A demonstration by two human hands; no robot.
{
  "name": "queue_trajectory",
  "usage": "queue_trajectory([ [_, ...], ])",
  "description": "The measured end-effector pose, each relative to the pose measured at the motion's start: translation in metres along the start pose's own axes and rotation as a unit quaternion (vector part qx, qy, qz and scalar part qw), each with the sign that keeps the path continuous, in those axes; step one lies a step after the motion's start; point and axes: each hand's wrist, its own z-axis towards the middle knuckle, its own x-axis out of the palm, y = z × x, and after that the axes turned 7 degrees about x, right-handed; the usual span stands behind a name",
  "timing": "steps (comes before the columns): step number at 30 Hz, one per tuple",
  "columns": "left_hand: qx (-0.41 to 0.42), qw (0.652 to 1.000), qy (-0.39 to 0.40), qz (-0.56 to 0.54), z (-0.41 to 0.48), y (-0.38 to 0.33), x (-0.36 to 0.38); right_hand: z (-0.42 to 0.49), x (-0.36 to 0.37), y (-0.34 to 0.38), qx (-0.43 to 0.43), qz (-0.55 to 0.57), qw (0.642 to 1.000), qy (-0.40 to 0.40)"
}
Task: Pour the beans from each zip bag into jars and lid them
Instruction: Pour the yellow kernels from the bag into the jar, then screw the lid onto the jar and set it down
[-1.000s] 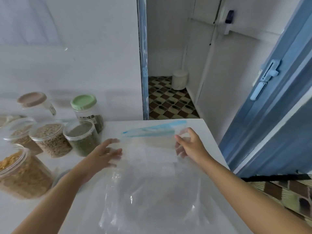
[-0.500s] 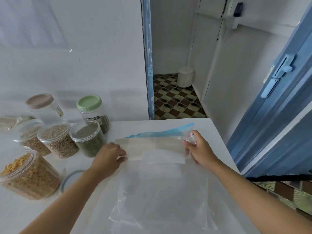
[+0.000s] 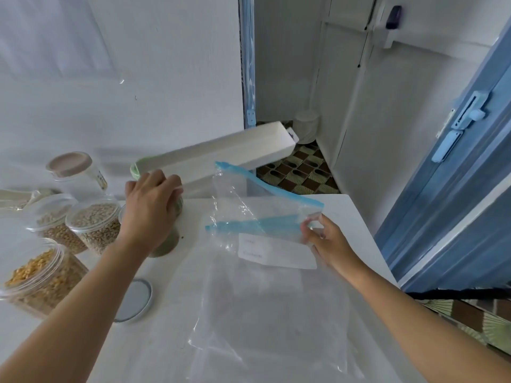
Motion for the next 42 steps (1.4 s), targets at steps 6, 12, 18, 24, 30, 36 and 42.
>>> queue_trajectory([
  [6, -0.043, 0.998, -0.020, -0.036, 0.004, 0.003, -0.006, 0.025, 0.015, -0.009, -0.012, -0.182, 0.983, 0.015],
  [12, -0.014, 0.991, 0.036, -0.130, -0.018, -0.003, 0.019, 0.050, 0.019, -0.006, -0.001, -0.354, 0.935, -0.007],
  [18, -0.019, 0.979, 0.100, -0.179, -0.060, -0.015, 0.046, 0.028, 0.010, -0.023, 0.041, -0.295, 0.954, -0.044],
  [24, -0.008, 0.969, 0.166, -0.183, -0.085, -0.021, 0.060, -0.012, 0.001, -0.031, 0.032, -0.346, 0.932, -0.101],
  [30, 0.036, 0.948, 0.242, -0.206, -0.105, -0.015, 0.067, -0.045, -0.001, -0.021, -0.109, -0.375, 0.920, -0.017],
  [36, 0.059, 0.945, 0.268, -0.179, -0.125, -0.026, 0.057, -0.065, 0.006, -0.033, -0.150, -0.484, 0.858, 0.086],
  [42, 0.058, 0.949, 0.265, -0.164, -0.122, -0.028, 0.057, -0.076, 0.012, -0.056, -0.269, -0.521, 0.810, 0.014],
])
